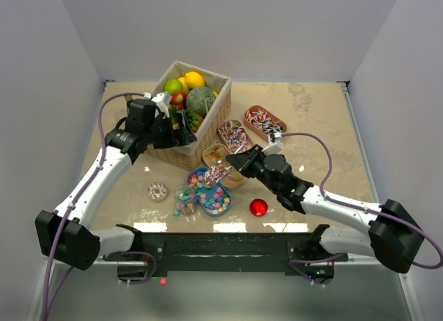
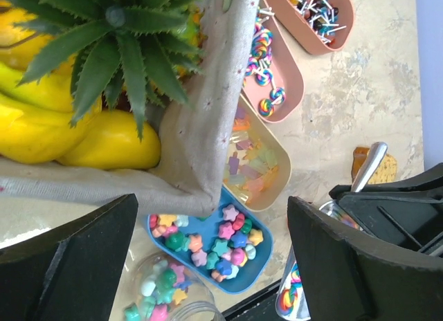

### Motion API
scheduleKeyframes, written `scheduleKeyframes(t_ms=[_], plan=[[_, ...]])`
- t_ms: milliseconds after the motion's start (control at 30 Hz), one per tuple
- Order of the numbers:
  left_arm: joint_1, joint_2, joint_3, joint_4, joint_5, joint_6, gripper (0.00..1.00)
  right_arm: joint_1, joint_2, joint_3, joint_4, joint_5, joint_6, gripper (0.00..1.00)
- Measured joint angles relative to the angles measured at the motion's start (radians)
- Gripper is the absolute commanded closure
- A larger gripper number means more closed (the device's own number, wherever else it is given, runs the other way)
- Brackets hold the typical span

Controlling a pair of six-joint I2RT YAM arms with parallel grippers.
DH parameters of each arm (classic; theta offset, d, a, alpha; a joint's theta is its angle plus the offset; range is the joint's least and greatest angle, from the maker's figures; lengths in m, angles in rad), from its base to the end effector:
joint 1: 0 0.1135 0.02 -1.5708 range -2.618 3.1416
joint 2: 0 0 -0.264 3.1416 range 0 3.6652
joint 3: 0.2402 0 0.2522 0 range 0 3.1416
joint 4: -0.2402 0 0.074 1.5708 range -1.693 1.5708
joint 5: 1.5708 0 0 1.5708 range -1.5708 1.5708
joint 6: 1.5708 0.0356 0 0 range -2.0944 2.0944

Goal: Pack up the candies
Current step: Place the fake candies in the packing bottle.

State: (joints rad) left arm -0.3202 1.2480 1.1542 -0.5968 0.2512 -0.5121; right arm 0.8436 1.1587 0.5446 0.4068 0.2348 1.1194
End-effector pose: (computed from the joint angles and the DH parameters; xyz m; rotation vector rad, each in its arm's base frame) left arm 0.2529 -0.0932 0.3316 -0.0855 2.3379 -0.7143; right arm 0.1759 0.1852 0.2409 0.4483 1.8861 1.1755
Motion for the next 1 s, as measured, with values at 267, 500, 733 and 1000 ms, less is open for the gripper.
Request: scheduleKeyframes(t_ms=[267,500,733,1000], plan=[[0.013,-0.013,-0.039,-0.064,-0.025,0.001,0.05,0.028,0.04,0.075,0.041,-0.045,-0.042,1.0],[0.014,-0.016,-0.04,-0.081,-0.032,0.001,0.05,0.054,0.093,0.14,0.049,-0.069,-0.102,1.0],[0.016,-0.036,-0.019,-0.113,-0.055,0.004,0.05,0.103,0.142,0.208,0.035,-0.07,-0.178,1.0],[0.018,-0.052,0.001,-0.134,-0.067,0.008,0.05,0.127,0.204,0.229,0.033,-0.06,-0.227,1.0]])
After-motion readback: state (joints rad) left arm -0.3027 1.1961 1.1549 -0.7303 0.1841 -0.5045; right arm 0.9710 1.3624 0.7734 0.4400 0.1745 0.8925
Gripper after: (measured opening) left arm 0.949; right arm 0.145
